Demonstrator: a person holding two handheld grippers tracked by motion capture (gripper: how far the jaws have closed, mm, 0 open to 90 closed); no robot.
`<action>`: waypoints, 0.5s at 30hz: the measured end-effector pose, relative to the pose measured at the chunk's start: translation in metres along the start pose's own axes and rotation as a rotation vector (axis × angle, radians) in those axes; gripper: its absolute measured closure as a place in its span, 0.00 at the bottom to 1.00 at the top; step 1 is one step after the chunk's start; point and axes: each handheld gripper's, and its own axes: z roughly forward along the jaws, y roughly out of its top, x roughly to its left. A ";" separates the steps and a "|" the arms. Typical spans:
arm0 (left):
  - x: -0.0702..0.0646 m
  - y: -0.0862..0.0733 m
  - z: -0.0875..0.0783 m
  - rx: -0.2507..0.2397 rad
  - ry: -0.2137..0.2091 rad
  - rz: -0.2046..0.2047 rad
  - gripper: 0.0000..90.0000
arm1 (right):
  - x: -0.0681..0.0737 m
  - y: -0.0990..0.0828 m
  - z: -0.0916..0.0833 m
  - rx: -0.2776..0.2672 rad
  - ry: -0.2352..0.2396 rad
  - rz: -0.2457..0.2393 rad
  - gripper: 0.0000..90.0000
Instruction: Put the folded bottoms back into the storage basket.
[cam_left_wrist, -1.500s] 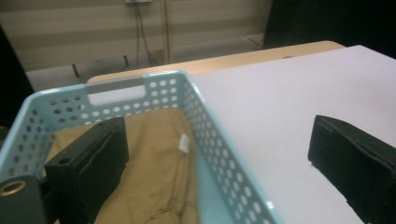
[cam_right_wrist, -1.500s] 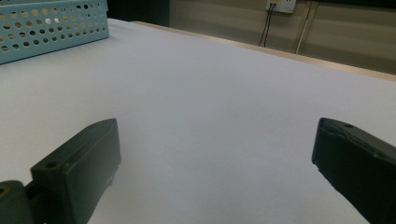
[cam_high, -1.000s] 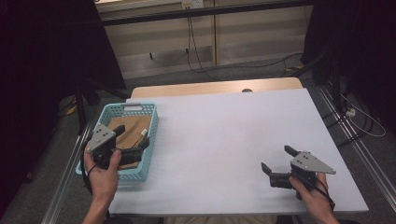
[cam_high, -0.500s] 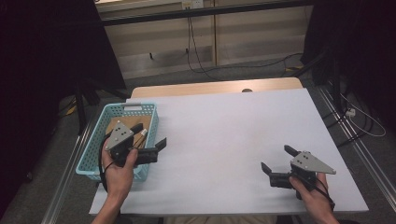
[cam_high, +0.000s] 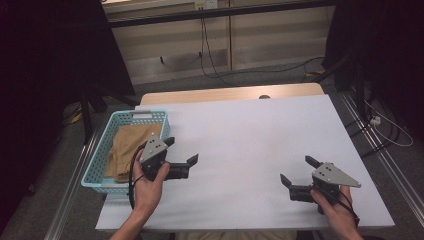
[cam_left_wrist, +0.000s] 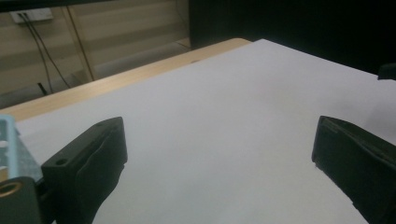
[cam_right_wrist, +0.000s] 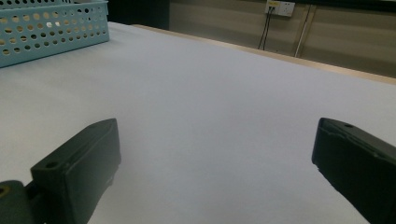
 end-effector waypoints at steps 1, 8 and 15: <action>-0.001 -0.002 0.001 0.000 -0.002 -0.006 0.04 | 0.000 0.000 0.000 0.001 -0.003 0.002 0.01; -0.010 -0.022 0.012 0.049 -0.045 -0.001 0.04 | 0.000 0.000 -0.001 0.000 -0.005 0.002 0.01; -0.010 -0.029 0.009 0.050 -0.026 0.005 0.04 | -0.001 -0.001 -0.002 -0.001 -0.013 0.011 0.01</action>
